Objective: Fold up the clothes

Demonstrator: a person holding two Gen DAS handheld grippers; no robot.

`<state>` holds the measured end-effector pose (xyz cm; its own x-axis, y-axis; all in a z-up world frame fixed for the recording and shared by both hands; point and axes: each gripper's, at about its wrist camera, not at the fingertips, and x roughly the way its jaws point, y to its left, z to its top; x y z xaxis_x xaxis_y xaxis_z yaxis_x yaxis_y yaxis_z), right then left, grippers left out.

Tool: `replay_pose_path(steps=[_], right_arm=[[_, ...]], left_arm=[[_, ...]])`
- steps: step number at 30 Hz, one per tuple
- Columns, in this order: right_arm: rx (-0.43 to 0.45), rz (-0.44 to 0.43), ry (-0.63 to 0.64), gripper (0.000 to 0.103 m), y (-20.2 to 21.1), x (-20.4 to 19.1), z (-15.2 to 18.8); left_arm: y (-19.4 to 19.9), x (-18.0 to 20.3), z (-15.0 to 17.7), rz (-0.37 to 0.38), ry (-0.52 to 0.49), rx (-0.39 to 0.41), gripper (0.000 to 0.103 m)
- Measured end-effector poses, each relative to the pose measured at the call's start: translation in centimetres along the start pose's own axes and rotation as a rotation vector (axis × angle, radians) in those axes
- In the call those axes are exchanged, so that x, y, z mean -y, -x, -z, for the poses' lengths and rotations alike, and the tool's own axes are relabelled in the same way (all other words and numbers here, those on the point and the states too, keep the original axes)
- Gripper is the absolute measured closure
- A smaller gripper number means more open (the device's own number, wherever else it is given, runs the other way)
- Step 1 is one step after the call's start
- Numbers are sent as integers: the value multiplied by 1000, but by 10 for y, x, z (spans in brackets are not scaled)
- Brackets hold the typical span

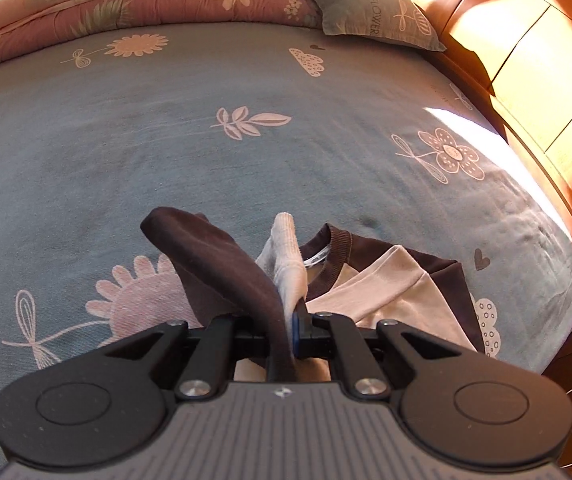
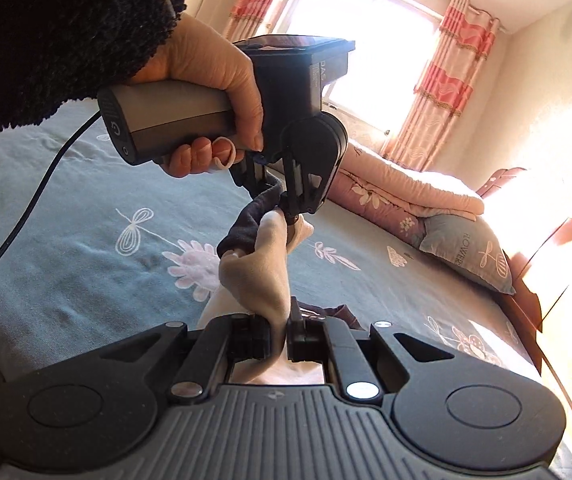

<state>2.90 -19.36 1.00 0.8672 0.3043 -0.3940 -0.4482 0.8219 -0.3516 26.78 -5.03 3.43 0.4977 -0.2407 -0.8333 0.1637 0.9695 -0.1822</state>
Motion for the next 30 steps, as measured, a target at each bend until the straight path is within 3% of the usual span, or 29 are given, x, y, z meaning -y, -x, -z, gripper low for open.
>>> replay_pose_path(steps=[13,24,30], right_arm=[[-93,29,-312,92,-2,92,48],[-172,-4,-511,93,-5,132,96],[-189,-25,-605,93,-2,142,111]], left_arm=[[-67,101,-19,3,-121,-86,95],[-115,161,-11,-62,-268,-166,95],[-115,176,-15,-74,-306,-178,95]])
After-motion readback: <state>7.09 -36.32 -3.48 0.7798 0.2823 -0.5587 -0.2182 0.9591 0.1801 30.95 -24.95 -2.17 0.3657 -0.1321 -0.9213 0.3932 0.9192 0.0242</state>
